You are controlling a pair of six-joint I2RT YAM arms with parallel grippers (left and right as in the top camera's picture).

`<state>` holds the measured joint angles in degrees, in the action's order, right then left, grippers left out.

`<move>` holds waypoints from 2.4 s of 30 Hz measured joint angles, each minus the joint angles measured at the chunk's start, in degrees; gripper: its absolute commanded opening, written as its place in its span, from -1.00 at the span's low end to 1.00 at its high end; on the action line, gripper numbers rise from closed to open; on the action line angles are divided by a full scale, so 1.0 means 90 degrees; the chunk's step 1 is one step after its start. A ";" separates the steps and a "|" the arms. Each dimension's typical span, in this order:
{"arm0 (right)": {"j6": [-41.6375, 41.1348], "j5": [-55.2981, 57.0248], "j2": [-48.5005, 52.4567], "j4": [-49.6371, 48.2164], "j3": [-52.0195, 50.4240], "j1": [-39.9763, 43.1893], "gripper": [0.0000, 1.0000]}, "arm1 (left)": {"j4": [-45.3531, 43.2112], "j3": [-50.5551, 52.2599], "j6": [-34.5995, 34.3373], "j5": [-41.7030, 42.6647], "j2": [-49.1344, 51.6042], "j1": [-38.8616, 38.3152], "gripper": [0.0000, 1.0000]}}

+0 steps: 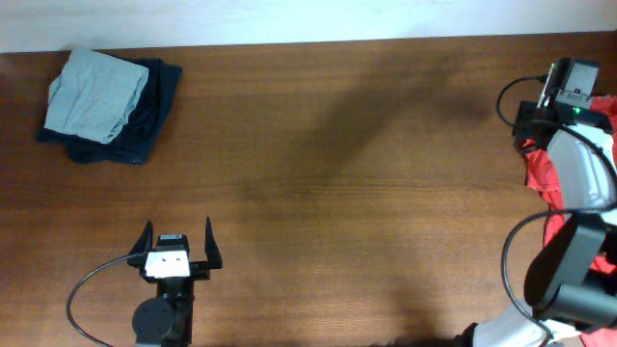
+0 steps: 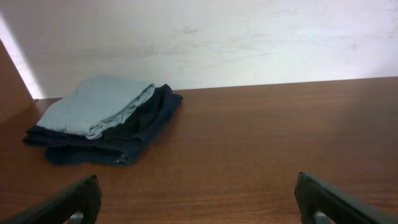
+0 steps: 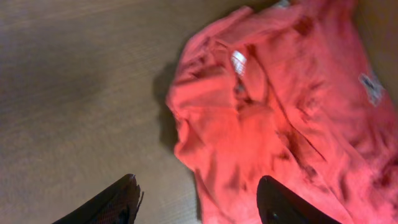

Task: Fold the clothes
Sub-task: 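Move the right gripper toward the orange-red shirt at the right edge, then lower the right gripper onto the shirt and pinch a fold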

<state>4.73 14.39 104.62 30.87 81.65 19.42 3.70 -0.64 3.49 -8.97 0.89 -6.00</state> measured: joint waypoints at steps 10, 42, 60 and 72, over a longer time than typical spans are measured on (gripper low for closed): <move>0.0223 -0.0333 0.0814 -0.1292 0.0024 0.0000 0.29 | 0.0000 0.0000 0.0000 0.0000 0.0000 0.0000 0.98; 0.0967 -0.0015 0.2062 -0.2412 0.0032 0.0000 0.08 | 0.0000 0.0000 0.0000 0.0000 0.0000 0.0000 0.98; 0.0979 0.0449 0.2251 -0.2339 0.0032 0.0044 0.08 | -0.0002 0.0000 0.0002 0.0000 0.0000 0.0000 0.98; 0.1005 0.0534 0.2317 -0.2399 0.0036 0.0070 -0.38 | 0.0000 0.0000 0.0000 0.0000 0.0000 0.0000 0.98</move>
<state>13.78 19.20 125.47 9.28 81.97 20.05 3.70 -0.64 3.49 -8.97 0.89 -6.00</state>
